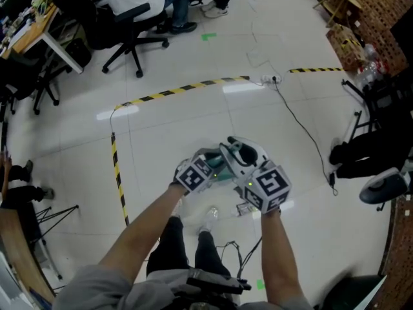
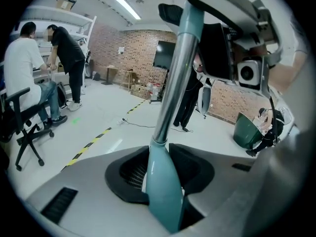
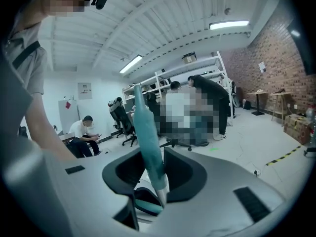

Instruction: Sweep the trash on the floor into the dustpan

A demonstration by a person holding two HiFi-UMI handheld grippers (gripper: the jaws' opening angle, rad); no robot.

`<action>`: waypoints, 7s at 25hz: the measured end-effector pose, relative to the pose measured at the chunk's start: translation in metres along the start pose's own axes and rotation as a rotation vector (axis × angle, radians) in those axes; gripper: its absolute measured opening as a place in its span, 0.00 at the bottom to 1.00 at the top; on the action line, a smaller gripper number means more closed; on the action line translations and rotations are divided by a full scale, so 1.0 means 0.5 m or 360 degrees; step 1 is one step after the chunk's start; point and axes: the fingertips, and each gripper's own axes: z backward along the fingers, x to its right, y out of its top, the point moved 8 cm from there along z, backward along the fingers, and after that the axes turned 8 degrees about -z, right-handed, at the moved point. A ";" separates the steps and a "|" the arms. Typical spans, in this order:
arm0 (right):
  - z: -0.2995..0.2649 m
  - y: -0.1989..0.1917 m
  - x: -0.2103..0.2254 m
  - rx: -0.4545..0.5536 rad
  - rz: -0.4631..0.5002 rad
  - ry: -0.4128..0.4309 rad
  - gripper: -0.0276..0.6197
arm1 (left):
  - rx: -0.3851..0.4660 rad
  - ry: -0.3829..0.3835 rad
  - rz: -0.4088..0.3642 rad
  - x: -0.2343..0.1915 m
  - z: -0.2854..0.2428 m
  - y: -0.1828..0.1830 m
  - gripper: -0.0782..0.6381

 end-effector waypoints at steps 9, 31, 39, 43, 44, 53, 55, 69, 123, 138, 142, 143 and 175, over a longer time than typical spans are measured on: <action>-0.003 -0.004 0.002 -0.0001 0.0058 0.0033 0.20 | -0.0043 -0.0109 0.0066 0.000 -0.011 0.016 0.28; 0.030 -0.022 0.053 -0.0066 -0.0040 -0.0039 0.17 | -0.0003 0.0008 -0.0007 0.013 0.016 -0.026 0.28; 0.120 0.009 0.001 0.0038 0.0033 -0.0198 0.18 | -0.0071 0.0054 -0.0081 0.016 0.071 0.020 0.27; 0.172 0.066 -0.055 0.0147 0.0084 -0.0317 0.18 | -0.0087 0.0020 -0.0187 0.022 0.161 0.066 0.27; 0.187 0.082 -0.066 0.0180 0.0103 -0.0354 0.18 | -0.0085 0.0007 -0.0220 0.025 0.180 0.083 0.27; 0.258 0.166 -0.165 0.0338 0.0265 -0.0588 0.17 | 0.0056 0.0012 -0.0407 0.035 0.345 0.202 0.27; 0.264 0.169 -0.179 0.0342 0.0269 -0.0627 0.17 | 0.0111 0.0010 -0.0410 0.031 0.365 0.218 0.27; 0.285 0.160 -0.205 0.0380 0.0266 -0.0792 0.17 | 0.0200 -0.0060 -0.0455 0.014 0.368 0.247 0.27; 0.686 -0.610 -0.126 0.0143 -0.0392 -0.2083 0.16 | -0.0397 -0.0904 -0.1575 0.426 -0.172 0.182 0.26; 0.611 -0.533 -0.085 0.0820 -0.0759 -0.2112 0.17 | -0.0418 -0.0922 -0.1564 0.428 -0.166 0.166 0.26; 0.589 -0.508 -0.073 0.0946 -0.0788 -0.1993 0.17 | -0.0427 -0.0937 -0.1536 0.420 -0.162 0.162 0.26; 0.583 -0.500 -0.072 0.0988 -0.0801 -0.1957 0.17 | -0.0429 -0.0945 -0.1530 0.418 -0.158 0.162 0.26; 0.815 -0.415 0.148 0.0515 -0.0290 -0.1621 0.16 | -0.0464 -0.0472 -0.1013 0.394 -0.188 0.176 0.26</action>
